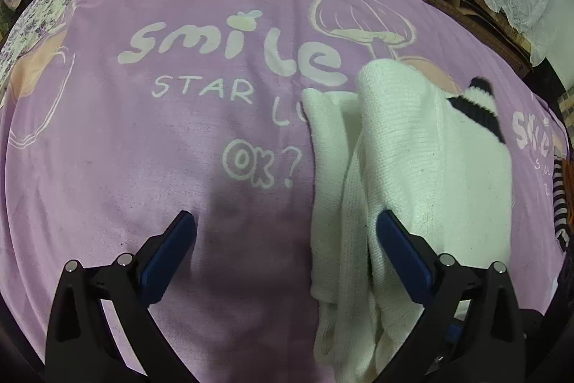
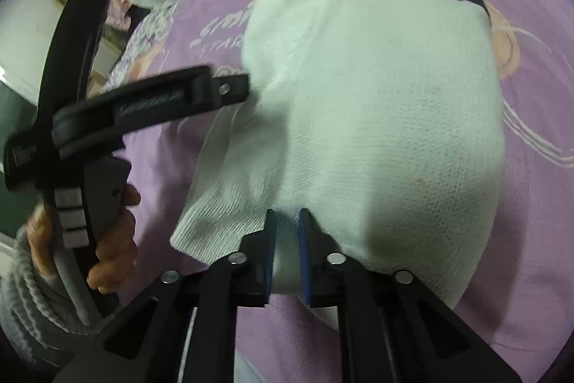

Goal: Fold small clothes
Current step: 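Grasp the folded sweater with the right tool and lift it toward the clothes stack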

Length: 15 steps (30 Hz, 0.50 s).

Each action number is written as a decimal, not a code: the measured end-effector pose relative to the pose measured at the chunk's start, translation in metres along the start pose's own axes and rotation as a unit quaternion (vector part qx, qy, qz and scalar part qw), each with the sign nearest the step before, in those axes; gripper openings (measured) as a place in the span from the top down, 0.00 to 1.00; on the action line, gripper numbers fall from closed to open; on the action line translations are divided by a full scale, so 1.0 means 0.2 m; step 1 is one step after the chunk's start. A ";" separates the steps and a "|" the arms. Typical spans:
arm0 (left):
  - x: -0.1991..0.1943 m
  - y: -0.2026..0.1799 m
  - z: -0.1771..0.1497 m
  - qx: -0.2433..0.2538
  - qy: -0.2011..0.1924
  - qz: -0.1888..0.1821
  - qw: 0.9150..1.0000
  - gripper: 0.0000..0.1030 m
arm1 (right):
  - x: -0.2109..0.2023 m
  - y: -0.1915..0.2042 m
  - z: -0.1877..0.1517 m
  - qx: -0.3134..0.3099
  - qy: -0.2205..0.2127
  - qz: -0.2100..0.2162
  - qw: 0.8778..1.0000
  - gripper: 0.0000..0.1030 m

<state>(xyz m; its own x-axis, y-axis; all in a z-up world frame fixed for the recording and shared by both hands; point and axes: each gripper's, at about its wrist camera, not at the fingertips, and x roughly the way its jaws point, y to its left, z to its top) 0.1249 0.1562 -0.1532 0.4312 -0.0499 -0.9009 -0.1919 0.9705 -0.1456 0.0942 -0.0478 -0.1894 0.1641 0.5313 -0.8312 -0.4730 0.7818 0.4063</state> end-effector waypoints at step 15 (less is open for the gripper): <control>-0.02 -0.18 0.11 0.043 -0.008 -0.083 0.996 0.04 | -0.37 -0.59 0.14 0.160 -0.116 0.043 0.979 0.39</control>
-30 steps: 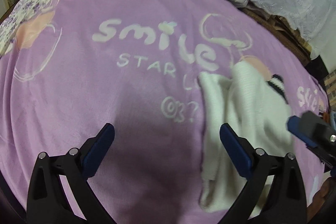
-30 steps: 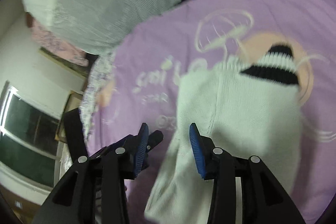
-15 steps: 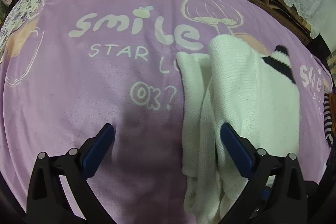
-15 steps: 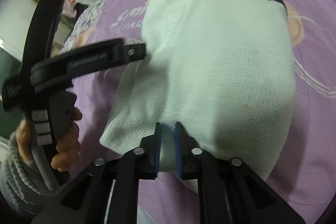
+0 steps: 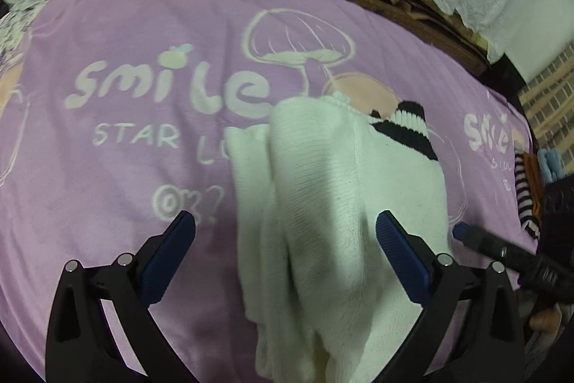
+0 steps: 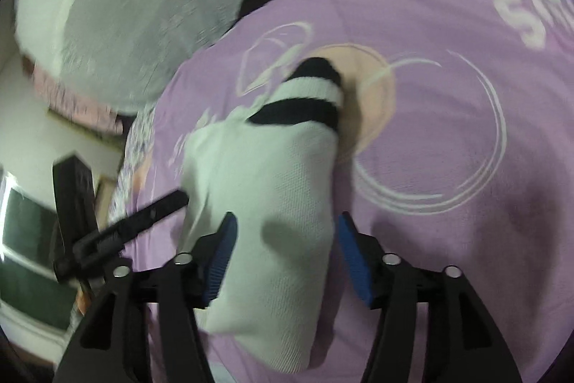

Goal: Fold small clothes
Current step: 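Grasp the folded sweater with the right tool and lift it toward the clothes stack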

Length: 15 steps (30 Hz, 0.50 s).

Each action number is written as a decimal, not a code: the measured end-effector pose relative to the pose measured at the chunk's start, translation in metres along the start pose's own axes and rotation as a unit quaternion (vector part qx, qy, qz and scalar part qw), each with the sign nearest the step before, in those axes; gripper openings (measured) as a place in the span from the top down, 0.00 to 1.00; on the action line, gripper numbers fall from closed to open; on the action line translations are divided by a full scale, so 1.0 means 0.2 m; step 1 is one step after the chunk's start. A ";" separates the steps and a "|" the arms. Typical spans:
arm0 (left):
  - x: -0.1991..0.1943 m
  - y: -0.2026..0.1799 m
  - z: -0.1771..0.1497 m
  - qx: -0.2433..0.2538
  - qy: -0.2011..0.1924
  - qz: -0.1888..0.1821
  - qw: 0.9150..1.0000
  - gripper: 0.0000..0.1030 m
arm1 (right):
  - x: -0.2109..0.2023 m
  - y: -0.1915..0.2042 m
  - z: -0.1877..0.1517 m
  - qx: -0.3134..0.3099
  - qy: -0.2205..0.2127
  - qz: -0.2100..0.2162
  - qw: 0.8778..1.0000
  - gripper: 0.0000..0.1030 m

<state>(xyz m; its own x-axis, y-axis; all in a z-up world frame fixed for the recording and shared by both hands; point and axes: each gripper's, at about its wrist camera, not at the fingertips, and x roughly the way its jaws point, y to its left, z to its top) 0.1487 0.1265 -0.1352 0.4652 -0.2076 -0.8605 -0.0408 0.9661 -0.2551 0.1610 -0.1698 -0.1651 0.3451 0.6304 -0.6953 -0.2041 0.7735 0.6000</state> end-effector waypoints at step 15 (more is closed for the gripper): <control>0.17 0.05 -0.04 -0.044 0.040 -0.096 0.994 0.44 | 0.22 0.11 0.03 -0.020 0.013 0.027 0.999 0.58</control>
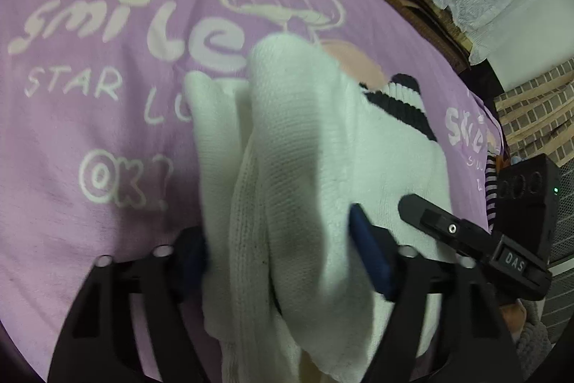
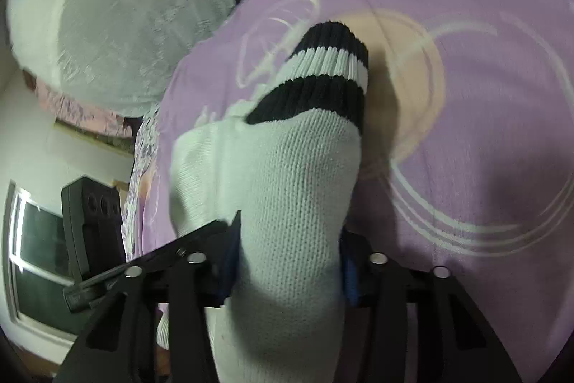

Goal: Fold small clothes
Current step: 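Grasp the folded sweater with the right tool and lift it toward the clothes stack, then lower the sweater beside the clothes stack and open the right tool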

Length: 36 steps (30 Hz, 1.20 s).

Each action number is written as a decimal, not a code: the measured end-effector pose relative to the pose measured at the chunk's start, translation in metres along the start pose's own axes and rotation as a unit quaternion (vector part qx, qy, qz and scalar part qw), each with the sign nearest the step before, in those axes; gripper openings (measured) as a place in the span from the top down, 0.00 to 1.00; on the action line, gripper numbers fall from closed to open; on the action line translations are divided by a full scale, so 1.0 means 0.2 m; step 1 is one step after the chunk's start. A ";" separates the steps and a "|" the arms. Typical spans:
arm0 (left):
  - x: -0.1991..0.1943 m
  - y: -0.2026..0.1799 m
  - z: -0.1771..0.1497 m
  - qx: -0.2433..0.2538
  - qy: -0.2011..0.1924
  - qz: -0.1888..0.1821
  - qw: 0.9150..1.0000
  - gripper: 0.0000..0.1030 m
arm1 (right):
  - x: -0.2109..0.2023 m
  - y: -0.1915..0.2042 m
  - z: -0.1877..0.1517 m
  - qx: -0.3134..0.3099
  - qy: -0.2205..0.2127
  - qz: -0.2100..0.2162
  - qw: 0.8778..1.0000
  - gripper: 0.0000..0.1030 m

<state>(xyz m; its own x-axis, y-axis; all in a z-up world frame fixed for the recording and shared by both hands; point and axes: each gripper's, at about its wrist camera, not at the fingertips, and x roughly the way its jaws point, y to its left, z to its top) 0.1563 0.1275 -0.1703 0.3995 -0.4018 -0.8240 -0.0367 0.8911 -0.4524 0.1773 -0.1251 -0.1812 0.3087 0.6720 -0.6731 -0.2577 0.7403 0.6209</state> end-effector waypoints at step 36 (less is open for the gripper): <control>0.65 -2.41 -1.13 0.362 0.161 -0.119 0.911 0.50 | -2.17 -1.46 -1.14 0.229 -0.240 -0.220 0.917 0.58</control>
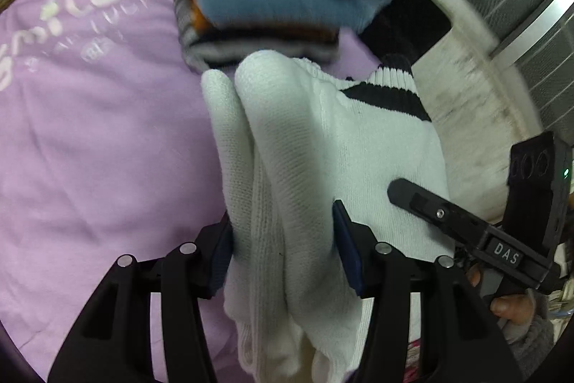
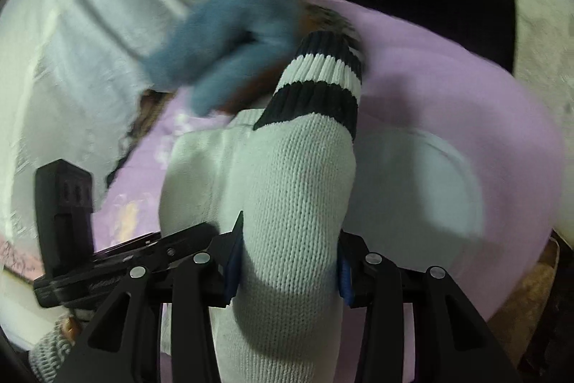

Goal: Fold small clothes
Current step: 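Lower the sweater beside the clothes stack and open the right tool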

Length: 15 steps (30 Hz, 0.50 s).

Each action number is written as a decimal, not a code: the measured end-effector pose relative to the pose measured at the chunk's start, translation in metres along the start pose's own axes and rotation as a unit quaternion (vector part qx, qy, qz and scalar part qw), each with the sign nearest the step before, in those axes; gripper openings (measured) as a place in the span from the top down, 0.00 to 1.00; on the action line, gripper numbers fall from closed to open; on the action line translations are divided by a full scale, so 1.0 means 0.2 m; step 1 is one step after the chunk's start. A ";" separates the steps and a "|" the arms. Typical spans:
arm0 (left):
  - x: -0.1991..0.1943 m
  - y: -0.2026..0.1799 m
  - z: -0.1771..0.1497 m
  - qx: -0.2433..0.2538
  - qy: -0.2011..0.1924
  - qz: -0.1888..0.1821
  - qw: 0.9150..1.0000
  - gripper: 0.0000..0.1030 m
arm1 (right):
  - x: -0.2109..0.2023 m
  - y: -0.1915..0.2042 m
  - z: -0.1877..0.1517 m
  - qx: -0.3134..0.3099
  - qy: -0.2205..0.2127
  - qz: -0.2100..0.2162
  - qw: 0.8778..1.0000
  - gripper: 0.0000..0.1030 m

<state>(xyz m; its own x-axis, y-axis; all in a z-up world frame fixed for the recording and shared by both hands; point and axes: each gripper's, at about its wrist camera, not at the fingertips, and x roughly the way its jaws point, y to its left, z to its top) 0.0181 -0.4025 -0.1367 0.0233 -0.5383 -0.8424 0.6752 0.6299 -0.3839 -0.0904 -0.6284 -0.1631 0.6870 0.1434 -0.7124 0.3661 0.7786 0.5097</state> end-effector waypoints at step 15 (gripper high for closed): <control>-0.17 -0.09 -0.02 0.021 -0.036 0.139 0.989 0.13 | -0.29 0.09 -0.05 0.003 -0.087 -0.031 0.996 0.42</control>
<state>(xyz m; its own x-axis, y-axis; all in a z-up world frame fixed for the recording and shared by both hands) 0.0028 -0.3930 -0.1017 0.2641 -0.3880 -0.8830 0.6659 0.7356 -0.1241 -0.1306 -0.6167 -0.1184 0.7613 -0.0139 -0.6482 0.4151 0.7785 0.4708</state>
